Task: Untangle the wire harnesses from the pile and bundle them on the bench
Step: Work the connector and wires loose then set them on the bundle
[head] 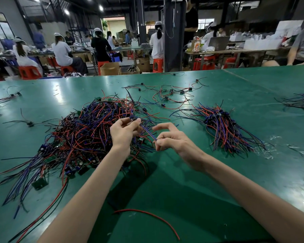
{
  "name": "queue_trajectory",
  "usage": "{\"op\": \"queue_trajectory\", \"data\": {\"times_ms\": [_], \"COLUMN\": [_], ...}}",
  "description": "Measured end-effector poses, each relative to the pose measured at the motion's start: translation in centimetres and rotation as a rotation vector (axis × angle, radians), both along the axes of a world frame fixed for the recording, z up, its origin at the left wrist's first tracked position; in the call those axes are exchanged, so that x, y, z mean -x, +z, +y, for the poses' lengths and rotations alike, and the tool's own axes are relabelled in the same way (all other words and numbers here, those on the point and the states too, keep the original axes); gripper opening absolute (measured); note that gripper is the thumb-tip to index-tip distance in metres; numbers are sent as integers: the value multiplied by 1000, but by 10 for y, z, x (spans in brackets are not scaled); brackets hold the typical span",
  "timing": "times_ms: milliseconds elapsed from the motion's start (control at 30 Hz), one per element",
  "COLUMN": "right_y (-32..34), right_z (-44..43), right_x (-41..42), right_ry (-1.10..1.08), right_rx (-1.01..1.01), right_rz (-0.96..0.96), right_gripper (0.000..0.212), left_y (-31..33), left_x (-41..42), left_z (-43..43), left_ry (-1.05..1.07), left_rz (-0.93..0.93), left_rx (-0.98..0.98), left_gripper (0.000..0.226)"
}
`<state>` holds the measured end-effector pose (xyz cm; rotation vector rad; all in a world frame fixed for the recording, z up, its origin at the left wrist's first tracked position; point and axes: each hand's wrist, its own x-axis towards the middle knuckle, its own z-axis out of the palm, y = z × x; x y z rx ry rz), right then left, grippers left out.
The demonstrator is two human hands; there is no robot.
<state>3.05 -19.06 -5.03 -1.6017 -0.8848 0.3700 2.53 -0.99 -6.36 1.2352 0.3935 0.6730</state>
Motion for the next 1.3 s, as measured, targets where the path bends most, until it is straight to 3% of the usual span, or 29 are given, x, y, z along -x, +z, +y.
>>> {"op": "queue_trajectory", "data": {"times_ms": [133, 333, 533, 700, 933, 1000, 1133, 1300], "right_y": [-5, -10, -16, -14, -21, -21, -21, -13], "right_z": [3, 2, -1, -4, -6, -10, -25, -32], "right_x": [-5, -23, -36, -41, -50, -53, -56, -60], "right_ry": [-119, -263, -437, -409, -525, -446, 14, 250], "right_rx": [223, 464, 424, 493, 411, 368, 327, 261], "right_rz": [35, -144, -15, -143, -86, -76, 64, 69], "right_gripper": [25, 27, 36, 41, 30, 28, 22, 21], "left_y": [6, 20, 25, 25, 22, 22, 20, 12], "left_x": [2, 8, 15, 17, 18, 17, 13, 8], "left_z": [4, -5, -21, -27, -30, -28, -16, -8], "left_ry": [23, -26, -133, -212, -230, -220, -121, -8], "left_rz": [-59, -138, -166, -177, -167, -173, -188, -113], "left_rx": [69, 226, 282, 278, 337, 364, 403, 208], "left_gripper": [22, 26, 26, 24, 23, 23, 24, 23]}}
